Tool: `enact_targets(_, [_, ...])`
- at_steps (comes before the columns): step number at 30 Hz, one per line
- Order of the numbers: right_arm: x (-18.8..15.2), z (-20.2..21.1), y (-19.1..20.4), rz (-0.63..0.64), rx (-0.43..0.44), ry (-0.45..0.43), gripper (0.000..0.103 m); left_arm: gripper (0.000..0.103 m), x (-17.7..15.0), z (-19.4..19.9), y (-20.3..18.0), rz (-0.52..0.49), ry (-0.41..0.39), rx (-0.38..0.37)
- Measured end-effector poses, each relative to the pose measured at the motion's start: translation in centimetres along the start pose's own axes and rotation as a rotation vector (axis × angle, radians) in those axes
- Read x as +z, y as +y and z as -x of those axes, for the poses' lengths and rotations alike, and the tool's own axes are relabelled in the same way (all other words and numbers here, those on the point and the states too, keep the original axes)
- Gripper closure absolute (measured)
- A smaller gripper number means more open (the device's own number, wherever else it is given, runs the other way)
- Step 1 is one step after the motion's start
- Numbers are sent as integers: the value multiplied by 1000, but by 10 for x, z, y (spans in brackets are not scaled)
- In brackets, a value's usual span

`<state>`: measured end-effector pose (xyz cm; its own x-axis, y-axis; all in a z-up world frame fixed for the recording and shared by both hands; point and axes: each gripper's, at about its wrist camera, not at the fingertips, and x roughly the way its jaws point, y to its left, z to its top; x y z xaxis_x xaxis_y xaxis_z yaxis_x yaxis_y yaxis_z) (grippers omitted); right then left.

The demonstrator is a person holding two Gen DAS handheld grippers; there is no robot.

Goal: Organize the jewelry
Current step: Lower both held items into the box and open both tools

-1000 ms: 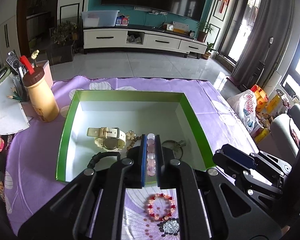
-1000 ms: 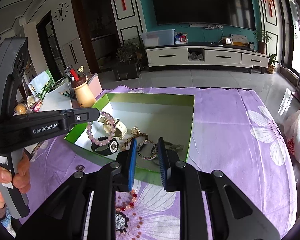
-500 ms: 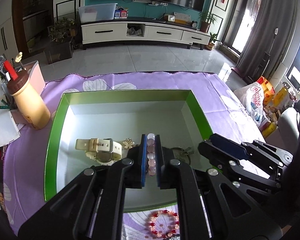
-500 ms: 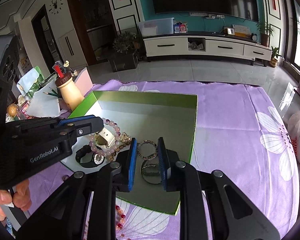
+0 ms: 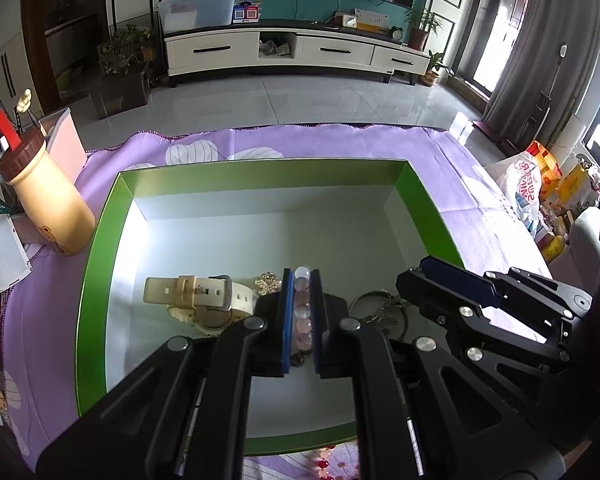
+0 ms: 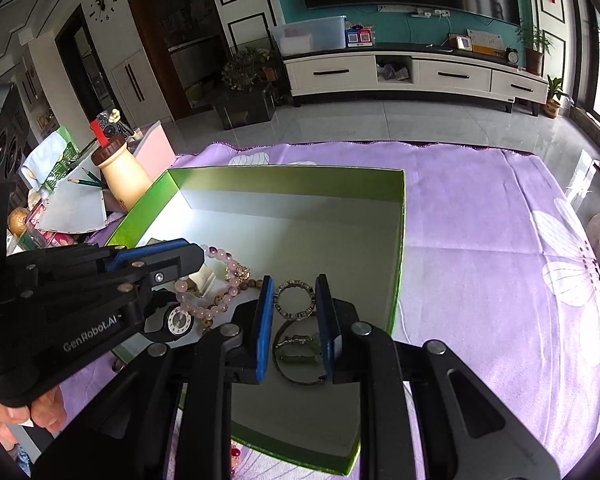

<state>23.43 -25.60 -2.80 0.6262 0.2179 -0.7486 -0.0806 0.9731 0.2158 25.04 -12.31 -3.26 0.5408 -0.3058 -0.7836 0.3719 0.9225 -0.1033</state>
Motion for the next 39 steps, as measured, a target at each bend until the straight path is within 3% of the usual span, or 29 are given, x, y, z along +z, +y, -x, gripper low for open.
enact_targets(39, [-2,-17,9,30,-11,52,82,96,-3,-13,-9,-55,24,54])
